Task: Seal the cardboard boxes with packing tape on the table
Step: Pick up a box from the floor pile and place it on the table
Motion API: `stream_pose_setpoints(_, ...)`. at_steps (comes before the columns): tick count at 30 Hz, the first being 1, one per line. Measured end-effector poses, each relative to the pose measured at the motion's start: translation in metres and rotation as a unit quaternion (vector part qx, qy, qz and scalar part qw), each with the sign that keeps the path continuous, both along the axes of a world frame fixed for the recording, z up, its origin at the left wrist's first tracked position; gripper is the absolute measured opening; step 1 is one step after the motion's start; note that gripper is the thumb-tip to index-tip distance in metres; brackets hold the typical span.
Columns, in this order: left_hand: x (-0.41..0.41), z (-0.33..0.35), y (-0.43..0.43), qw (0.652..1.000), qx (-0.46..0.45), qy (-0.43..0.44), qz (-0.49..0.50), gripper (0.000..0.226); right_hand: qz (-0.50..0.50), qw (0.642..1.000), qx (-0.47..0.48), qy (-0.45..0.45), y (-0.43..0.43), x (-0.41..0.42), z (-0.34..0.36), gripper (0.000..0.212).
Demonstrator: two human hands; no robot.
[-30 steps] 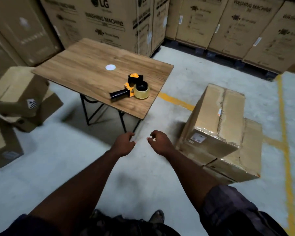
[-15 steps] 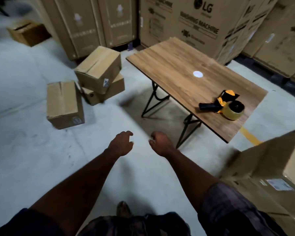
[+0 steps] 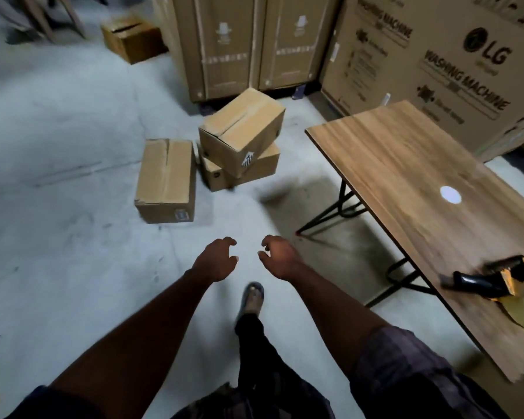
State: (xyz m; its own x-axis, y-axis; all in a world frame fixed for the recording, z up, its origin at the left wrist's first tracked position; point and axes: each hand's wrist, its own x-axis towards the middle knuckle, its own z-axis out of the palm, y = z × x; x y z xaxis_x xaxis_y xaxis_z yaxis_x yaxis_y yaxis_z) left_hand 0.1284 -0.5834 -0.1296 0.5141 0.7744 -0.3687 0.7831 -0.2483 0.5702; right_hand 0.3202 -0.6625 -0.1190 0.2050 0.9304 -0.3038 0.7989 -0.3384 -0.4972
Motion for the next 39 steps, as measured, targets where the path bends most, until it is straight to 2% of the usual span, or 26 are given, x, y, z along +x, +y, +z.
stream_pose_setpoints(11,0.056,0.020,0.196,0.996,0.023,-0.030,0.075,0.041,0.046,0.998,-0.031,0.006,0.210,0.072,-0.006,0.037)
stream_pose_setpoints(18,0.092,0.023,0.306,0.993,0.039,-0.037,0.102,0.040,0.043,0.998,-0.043,-0.001,0.314,0.121,-0.004,0.038)
stream_pose_setpoints(26,0.142,0.003,0.467,0.995,0.029,-0.049,0.080,0.038,-0.001,0.999,-0.050,0.001,0.468,0.168,-0.023,0.039)
stream_pose_setpoints(33,0.176,-0.003,0.617,0.994,-0.052,-0.059,0.080,0.042,-0.045,0.994,-0.095,0.010,0.603,0.194,-0.026,0.038)
stream_pose_setpoints(39,0.201,-0.019,0.736,0.996,-0.045,-0.041,0.060,0.037,-0.138,0.985,-0.100,0.025,0.699,0.235,-0.043,0.040)
